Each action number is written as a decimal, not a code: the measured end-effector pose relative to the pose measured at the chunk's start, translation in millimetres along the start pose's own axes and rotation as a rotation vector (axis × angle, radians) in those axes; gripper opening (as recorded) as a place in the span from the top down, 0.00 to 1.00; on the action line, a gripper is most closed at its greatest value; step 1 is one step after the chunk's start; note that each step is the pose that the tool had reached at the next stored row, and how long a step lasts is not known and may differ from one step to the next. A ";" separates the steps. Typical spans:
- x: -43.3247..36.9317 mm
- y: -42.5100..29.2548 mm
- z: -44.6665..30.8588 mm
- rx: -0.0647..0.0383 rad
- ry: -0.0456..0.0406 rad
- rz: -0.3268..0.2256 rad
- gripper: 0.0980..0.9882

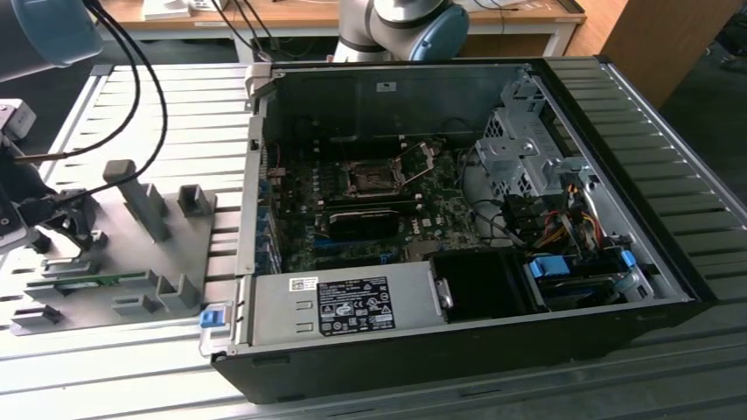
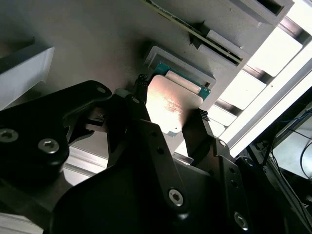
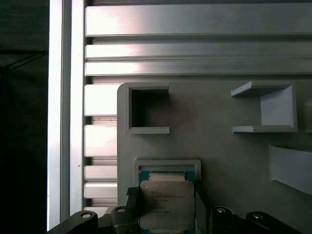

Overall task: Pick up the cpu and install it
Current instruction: 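Pick up the cpu and move it towards the insertion slot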

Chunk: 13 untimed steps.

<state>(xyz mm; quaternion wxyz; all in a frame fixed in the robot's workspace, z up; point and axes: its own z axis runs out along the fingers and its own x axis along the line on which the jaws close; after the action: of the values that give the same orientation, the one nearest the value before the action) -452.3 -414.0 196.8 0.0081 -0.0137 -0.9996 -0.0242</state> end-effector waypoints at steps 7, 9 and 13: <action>0.0 -0.1 -1.1 -0.002 0.0000 0.000 0.50; 0.0 -0.1 -2.0 -0.002 0.0003 0.000 0.50; 0.0 0.1 -3.7 -0.003 0.0002 0.000 0.50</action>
<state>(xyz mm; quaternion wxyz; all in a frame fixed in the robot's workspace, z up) -452.2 -414.1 200.5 0.0081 -0.0136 -0.9995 -0.0257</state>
